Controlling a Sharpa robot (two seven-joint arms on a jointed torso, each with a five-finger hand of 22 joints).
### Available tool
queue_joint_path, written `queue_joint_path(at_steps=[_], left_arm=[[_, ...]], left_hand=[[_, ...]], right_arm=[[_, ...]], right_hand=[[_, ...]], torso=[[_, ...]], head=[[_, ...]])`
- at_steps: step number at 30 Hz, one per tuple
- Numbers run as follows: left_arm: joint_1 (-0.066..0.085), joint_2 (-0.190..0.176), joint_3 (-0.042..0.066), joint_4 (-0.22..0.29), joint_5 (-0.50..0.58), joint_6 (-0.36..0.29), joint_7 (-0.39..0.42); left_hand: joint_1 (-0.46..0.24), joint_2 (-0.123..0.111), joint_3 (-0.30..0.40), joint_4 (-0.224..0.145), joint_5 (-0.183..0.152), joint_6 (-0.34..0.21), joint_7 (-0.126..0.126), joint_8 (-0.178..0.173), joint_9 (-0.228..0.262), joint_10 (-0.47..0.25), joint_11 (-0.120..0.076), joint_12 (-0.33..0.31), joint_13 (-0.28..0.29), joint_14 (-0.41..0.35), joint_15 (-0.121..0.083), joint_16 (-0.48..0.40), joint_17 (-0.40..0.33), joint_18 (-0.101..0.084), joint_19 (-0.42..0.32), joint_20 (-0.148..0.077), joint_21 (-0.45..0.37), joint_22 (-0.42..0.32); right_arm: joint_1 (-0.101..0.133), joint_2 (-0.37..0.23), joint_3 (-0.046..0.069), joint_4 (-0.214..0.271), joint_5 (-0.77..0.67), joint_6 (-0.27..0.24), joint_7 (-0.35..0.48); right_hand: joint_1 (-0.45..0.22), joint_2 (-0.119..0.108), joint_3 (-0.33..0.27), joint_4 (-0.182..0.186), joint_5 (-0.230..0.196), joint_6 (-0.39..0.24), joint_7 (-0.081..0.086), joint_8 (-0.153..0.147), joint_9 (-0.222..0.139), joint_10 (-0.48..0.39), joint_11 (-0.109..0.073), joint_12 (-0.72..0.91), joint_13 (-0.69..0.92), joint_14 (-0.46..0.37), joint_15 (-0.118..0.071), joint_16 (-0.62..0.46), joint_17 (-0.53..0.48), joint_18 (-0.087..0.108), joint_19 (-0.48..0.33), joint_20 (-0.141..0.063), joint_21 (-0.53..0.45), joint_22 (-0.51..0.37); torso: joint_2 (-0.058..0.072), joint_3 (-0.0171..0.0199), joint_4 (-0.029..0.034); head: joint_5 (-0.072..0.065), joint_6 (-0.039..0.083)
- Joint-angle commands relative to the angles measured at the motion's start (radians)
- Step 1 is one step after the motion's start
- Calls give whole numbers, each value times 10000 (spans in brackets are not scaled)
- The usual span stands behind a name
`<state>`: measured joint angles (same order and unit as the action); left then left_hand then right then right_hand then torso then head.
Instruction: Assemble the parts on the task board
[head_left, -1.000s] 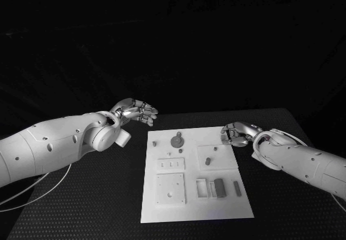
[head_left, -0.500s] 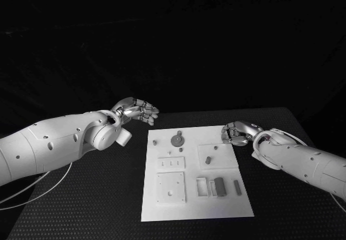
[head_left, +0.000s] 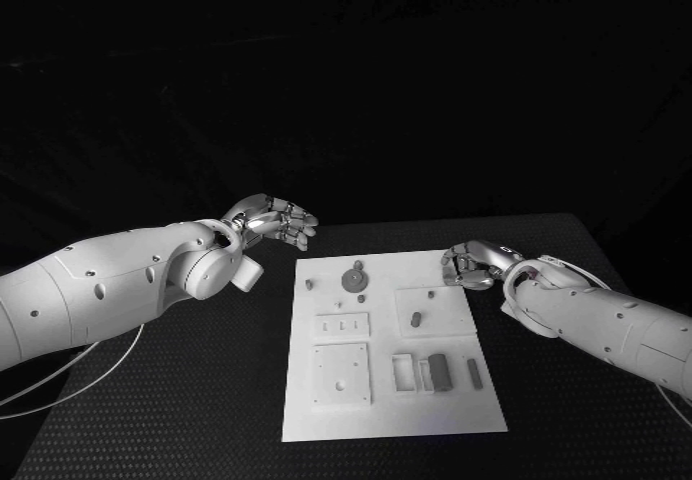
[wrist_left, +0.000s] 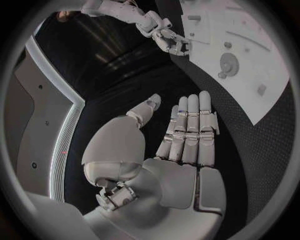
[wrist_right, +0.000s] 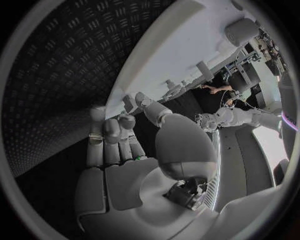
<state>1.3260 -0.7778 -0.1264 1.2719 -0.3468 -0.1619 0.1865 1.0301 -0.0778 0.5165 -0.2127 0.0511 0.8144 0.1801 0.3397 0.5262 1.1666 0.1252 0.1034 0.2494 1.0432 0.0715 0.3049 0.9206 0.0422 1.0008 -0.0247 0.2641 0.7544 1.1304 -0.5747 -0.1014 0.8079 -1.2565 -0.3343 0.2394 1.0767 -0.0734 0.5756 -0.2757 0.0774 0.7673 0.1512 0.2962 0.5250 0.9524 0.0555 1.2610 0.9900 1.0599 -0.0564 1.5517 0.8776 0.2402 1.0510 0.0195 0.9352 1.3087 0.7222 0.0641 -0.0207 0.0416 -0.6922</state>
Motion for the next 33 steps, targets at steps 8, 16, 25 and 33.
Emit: queue_joint_path(at_steps=[8, 16, 25, 33], left_arm=[[10, 3, 10, 36, -23, 145, 20], [10, 1, 10, 20, -23, 140, 21], [8, 54, 9, -33, -23, 140, 25], [8, 55, 9, -33, -23, 142, 23]], left_hand=[[-86, 15, -11, 18, -20, -10, 67, -59, -14, -90, -8, -73, 6, -28, 60, -73, 20, 160, -22, 26, -39, 16], [-86, 13, -9, 20, -20, -19, 71, -67, -15, -91, -7, -79, 9, -26, 60, -79, 25, 160, -22, 28, -43, 18], [-85, 15, -7, 22, -20, -24, 74, -72, -15, -93, -5, -84, 11, -24, 61, -85, 30, 161, -21, 28, -46, 20], [-85, 17, -5, 25, -20, -27, 76, -76, -15, -93, -4, -89, 13, -23, 61, -91, 35, 161, -21, 29, -48, 23]], right_arm=[[-8, 90, -2, -21, -55, 76, 41], [-15, 65, -2, -33, -60, 76, 35], [-18, 30, -2, -16, -90, 89, 21], [-18, 40, -2, -14, -91, 87, 36]], right_hand=[[-18, 96, 17, 13, 26, 1435, -61, 79, 37, -281, -192, 34, -20, 28, -99, 40, -6, 216, 8, -60, 47, 186], [-25, 191, 37, 4, 25, 1600, -128, 166, 117, -267, -253, 26, -38, 38, -154, 31, -6, 216, 13, -67, 49, 186], [-53, 286, 42, -2, 23, 1775, -202, 262, 218, -247, -322, 23, -52, 50, -215, 27, -2, 216, 20, -71, 54, 187], [-61, 467, 58, -25, 23, 2008, -310, 399, 378, -204, -421, 21, -70, 75, -300, 29, 6, 216, 30, -81, 69, 191]], torso=[[-1, 2, 2], [-6, 0, -2], [4, 3, -12], [-6, 2, 1]], head=[[39, -47], [17, -52], [3, -53], [-11, -74]])
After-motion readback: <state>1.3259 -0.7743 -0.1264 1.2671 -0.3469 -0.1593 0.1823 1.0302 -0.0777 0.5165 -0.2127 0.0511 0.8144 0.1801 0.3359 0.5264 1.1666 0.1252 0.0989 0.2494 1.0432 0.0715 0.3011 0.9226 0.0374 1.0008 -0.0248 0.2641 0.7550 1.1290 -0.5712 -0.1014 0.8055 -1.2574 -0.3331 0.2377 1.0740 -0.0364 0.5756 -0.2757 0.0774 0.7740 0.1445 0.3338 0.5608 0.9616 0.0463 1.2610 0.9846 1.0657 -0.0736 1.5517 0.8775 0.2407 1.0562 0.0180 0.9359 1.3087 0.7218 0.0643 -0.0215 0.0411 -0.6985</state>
